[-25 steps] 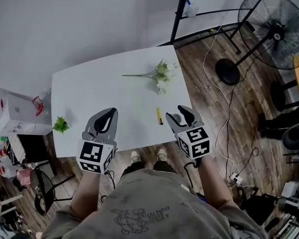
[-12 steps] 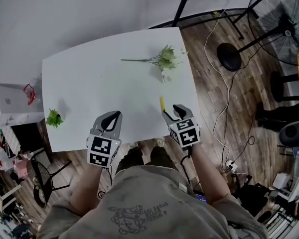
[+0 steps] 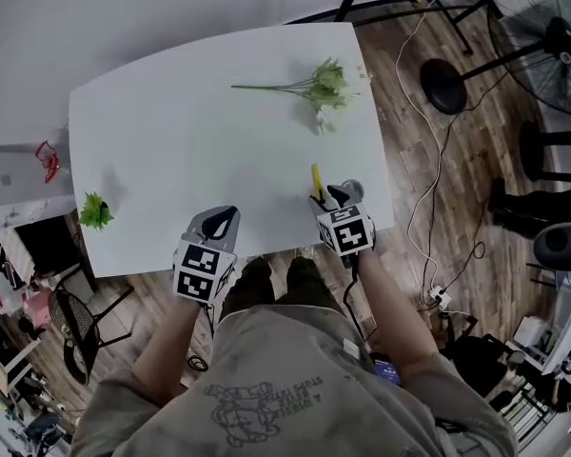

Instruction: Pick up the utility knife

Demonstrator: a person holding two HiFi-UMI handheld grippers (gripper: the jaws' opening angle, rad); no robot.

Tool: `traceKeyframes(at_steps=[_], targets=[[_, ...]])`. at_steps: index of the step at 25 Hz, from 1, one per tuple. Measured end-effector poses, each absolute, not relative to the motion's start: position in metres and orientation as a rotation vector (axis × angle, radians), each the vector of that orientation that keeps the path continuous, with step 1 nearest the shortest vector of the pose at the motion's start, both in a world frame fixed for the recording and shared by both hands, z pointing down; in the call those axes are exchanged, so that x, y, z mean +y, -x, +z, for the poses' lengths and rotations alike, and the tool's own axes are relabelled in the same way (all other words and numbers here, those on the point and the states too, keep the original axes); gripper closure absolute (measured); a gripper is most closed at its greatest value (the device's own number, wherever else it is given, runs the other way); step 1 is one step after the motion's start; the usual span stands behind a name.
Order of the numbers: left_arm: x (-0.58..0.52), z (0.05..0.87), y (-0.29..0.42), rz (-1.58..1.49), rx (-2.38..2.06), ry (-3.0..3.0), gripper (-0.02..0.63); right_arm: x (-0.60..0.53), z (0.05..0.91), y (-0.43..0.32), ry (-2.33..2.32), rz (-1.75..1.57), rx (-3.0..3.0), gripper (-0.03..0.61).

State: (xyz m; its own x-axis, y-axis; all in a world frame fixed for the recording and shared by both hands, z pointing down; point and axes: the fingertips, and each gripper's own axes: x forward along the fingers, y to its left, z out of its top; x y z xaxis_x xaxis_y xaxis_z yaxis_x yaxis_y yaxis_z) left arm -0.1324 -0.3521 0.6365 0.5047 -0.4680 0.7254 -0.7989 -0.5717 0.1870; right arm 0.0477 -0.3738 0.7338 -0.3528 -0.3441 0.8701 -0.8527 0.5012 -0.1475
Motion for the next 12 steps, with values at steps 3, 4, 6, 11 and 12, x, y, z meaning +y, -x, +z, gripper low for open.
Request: traceKeyframes(at_steps=[3,4,6,11,12], targets=[[-0.349,0.64,0.13,0.865,-1.021,-2.241,0.614,-0.374,0.741,-0.046,-0.976,0.769,-1.894,0.382],[-0.348,0.64,0.128,0.861,-1.018,-2.238,0.614,-0.374,0.743,-0.046,-0.974,0.767,-1.886,0.385],[-0.346,0.64,0.124,0.855,-1.005,-2.236,0.614,-0.374,0.746,-0.048,-0.968,0.761,-1.87,0.39],[-0.334,0.643,0.12,0.857,-0.962,-2.217,0.614,-0.372,0.753,-0.048,-0.953,0.749,-1.842,0.41],[-0.332,0.644,0.12,0.857,-0.963,-2.212,0.614,-0.372,0.754,-0.049,-0.955,0.739,-1.841,0.419]])
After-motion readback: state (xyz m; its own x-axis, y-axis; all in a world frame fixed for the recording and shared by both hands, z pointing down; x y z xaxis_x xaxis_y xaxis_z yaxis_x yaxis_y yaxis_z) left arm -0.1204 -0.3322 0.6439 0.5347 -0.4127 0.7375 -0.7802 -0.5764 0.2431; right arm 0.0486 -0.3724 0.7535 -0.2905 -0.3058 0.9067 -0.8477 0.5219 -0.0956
